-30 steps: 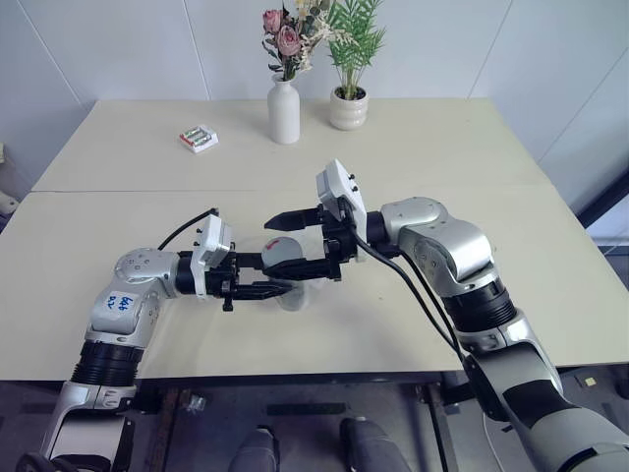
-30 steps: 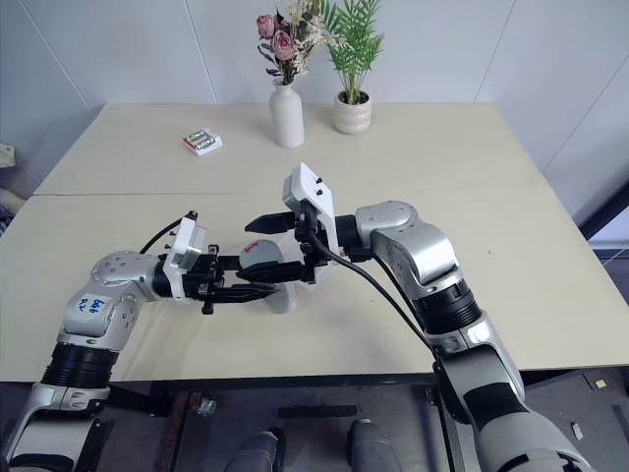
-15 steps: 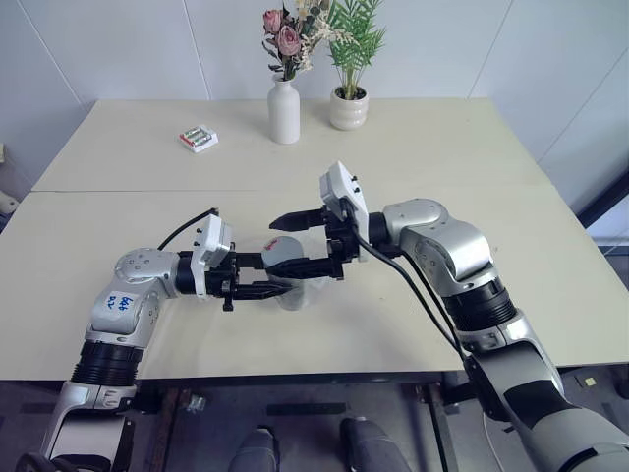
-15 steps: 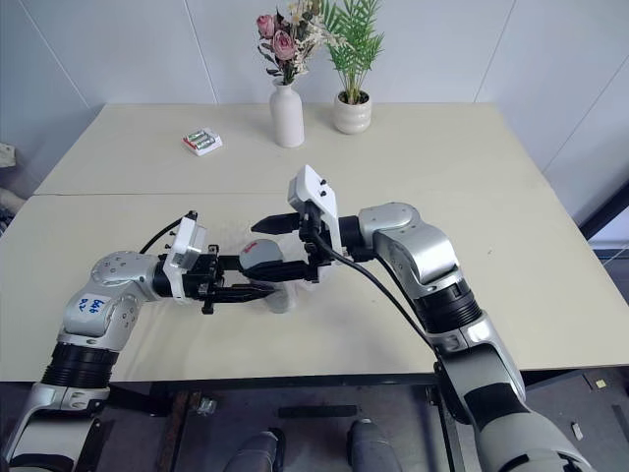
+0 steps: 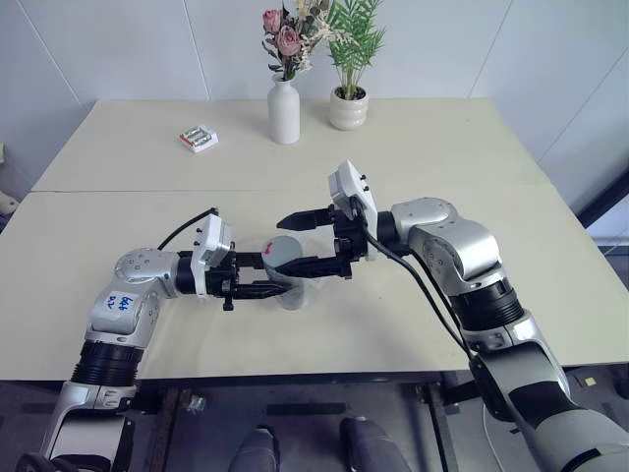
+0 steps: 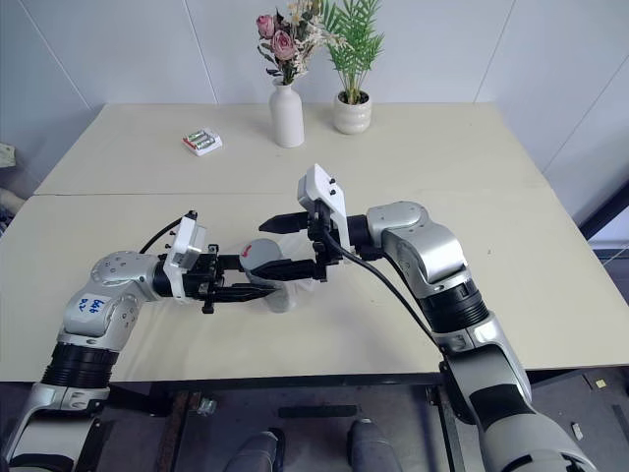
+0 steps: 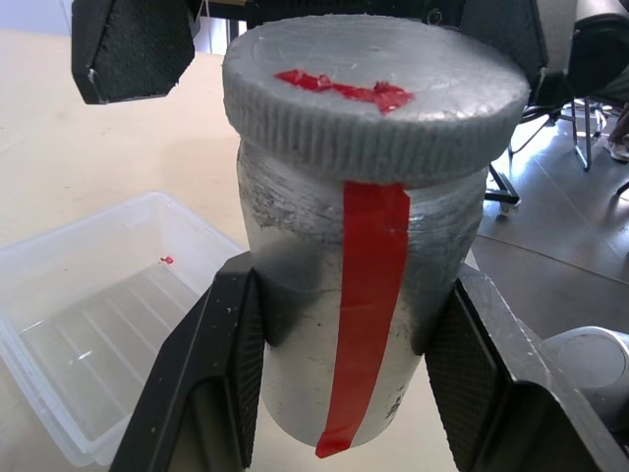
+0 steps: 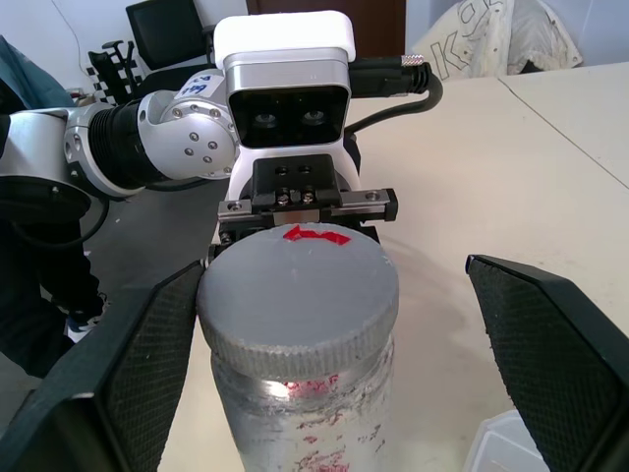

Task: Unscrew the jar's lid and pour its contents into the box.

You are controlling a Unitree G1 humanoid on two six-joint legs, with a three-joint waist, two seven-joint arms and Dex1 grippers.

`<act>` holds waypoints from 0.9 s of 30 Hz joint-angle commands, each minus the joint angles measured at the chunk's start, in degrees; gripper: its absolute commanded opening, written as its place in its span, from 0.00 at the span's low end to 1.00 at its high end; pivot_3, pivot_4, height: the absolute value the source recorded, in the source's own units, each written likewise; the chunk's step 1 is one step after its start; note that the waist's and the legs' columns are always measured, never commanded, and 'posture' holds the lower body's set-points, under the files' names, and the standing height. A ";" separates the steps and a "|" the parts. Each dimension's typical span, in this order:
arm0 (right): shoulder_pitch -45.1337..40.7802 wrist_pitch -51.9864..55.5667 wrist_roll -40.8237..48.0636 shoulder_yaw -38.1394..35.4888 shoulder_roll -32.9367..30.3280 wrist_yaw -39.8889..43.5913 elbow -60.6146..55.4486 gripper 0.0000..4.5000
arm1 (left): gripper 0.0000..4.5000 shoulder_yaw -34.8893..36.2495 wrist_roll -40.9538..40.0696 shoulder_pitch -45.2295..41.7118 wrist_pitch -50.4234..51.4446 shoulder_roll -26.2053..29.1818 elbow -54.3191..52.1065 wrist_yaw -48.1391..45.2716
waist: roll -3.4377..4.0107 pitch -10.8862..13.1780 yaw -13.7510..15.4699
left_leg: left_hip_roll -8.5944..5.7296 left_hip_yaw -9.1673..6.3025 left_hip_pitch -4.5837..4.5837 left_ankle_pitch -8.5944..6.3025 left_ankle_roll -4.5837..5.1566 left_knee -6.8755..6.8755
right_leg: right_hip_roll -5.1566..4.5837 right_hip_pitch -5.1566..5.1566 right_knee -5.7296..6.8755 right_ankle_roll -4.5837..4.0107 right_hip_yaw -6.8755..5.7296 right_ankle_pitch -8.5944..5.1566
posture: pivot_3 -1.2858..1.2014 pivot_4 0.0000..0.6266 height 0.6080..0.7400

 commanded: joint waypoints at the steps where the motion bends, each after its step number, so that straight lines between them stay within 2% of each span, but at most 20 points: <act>1: 0.15 -0.12 0.98 -1.84 -0.92 0.30 -2.13 0.99 | 0.43 0.86 -0.79 -0.26 -0.49 0.31 -1.88 -0.38 | 0.00 0.00 0.01 | 0.00 0.00 0.00 0.00 0.00 0.00 | 0.00 0.00 0.00 0.00 0.00 0.00 | 0.52 0.24 1.00; 27: 0.62 2.00 4.62 -2.51 -0.75 1.02 -4.79 0.99 | 0.43 0.94 -0.84 0.04 -0.28 0.54 -2.10 -0.54 | 0.00 0.00 0.00 | 0.00 0.00 0.00 0.00 0.00 0.00 | 0.00 0.00 0.00 0.00 0.00 0.00 | 0.52 0.24 1.00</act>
